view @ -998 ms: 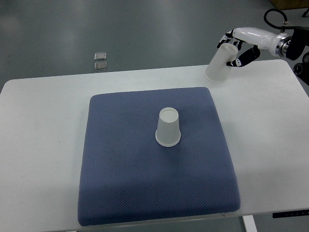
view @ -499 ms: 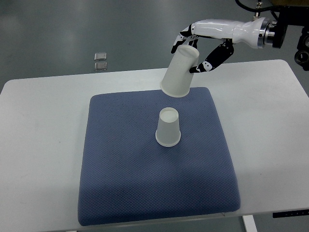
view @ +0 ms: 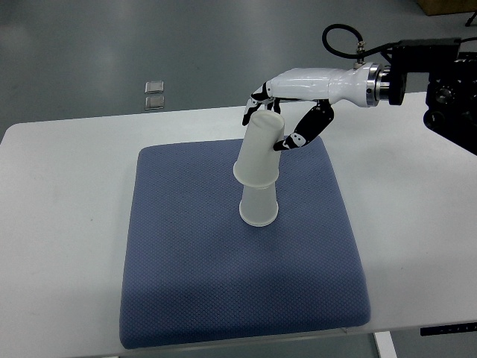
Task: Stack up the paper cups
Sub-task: 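Lower the held cup onto the upside-down cup on the pad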
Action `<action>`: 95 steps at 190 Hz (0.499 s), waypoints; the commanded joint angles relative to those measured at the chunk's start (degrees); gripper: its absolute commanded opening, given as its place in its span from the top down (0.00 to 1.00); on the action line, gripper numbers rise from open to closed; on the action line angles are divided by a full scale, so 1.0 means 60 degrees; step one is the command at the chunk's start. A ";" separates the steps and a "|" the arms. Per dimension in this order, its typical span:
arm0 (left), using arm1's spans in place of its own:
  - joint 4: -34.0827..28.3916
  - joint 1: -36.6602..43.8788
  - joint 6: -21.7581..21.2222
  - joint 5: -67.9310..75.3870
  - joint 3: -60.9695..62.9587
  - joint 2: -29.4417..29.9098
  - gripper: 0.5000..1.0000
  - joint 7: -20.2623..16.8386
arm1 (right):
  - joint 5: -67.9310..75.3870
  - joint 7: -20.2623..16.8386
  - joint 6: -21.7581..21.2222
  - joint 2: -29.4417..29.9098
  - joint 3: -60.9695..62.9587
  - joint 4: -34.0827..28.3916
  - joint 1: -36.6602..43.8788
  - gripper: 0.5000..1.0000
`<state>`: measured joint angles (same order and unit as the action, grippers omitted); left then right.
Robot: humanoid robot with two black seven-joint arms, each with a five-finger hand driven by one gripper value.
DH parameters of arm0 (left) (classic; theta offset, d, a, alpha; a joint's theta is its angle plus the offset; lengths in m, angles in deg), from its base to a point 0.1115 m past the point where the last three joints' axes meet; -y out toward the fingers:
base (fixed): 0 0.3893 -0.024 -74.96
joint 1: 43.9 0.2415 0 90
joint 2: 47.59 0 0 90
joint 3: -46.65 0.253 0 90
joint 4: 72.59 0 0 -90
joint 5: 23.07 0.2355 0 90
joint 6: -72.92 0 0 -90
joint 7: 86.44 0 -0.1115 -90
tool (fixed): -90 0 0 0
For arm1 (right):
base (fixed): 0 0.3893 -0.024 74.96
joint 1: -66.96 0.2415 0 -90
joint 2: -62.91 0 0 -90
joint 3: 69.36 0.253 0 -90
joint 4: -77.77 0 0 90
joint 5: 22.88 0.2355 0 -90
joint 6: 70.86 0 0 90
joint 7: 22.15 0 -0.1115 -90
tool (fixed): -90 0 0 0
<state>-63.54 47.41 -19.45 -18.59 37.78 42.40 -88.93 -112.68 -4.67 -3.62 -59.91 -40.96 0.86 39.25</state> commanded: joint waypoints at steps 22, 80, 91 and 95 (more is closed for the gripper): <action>0.0000 0.0001 0.0001 0.0000 0.0013 0.0000 0.00 0.0006 | -0.0575 -0.0011 0.0117 0.0270 -0.0002 0.0000 -0.0171 1.00; 0.0000 0.0001 0.0001 0.0000 -0.0001 0.0000 0.00 0.0006 | -0.0941 0.0003 0.0278 0.0270 0.0013 0.0015 -0.0185 1.00; 0.0000 0.0001 0.0001 0.0000 -0.0002 0.0000 0.00 -0.0008 | -0.0941 0.0003 0.0278 0.0255 0.0013 0.0015 -0.0185 1.00; 0.0000 0.0001 0.0001 0.0000 -0.0002 0.0000 0.00 0.0006 | -0.0955 0.0003 0.0278 0.0255 -0.0002 0.0015 -0.0171 1.00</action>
<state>-63.54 47.42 -19.45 -18.59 37.78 42.41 -88.93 -118.12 -4.73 -1.97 -58.29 -40.89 0.95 38.10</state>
